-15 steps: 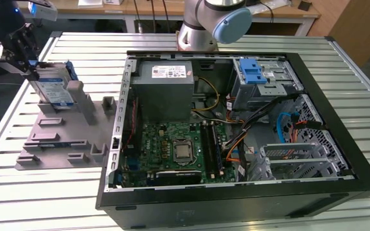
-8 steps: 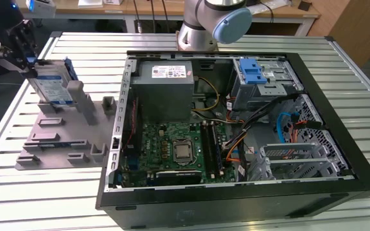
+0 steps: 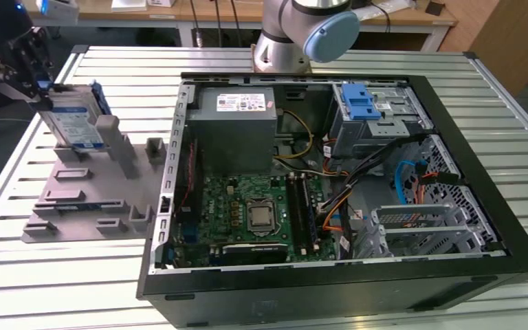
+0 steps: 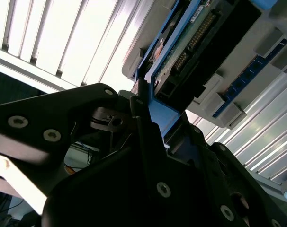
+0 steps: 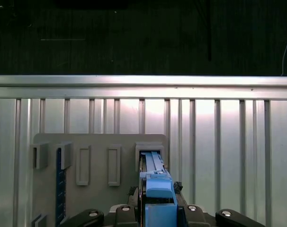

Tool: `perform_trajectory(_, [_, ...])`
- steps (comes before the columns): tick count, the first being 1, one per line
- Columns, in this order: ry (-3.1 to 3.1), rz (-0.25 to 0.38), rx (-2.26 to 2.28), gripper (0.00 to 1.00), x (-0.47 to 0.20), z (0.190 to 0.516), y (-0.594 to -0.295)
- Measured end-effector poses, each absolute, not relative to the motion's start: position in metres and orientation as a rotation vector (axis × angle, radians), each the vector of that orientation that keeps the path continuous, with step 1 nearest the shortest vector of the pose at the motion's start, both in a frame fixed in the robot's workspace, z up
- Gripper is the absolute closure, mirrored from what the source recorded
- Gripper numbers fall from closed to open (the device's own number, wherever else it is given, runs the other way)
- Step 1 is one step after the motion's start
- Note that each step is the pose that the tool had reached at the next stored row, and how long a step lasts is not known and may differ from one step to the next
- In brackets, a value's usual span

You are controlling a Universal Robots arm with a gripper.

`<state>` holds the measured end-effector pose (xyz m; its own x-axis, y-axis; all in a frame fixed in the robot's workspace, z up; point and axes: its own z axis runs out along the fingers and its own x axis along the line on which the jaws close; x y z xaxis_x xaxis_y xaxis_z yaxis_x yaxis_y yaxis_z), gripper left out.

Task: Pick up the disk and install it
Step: 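Pick up the disk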

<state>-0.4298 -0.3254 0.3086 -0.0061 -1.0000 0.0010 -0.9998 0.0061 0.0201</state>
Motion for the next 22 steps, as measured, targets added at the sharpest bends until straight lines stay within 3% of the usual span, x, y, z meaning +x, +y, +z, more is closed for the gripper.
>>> perform_trajectory(22, [-2.229,-0.051,2.219,0.64,-0.43,0.326,-0.325])
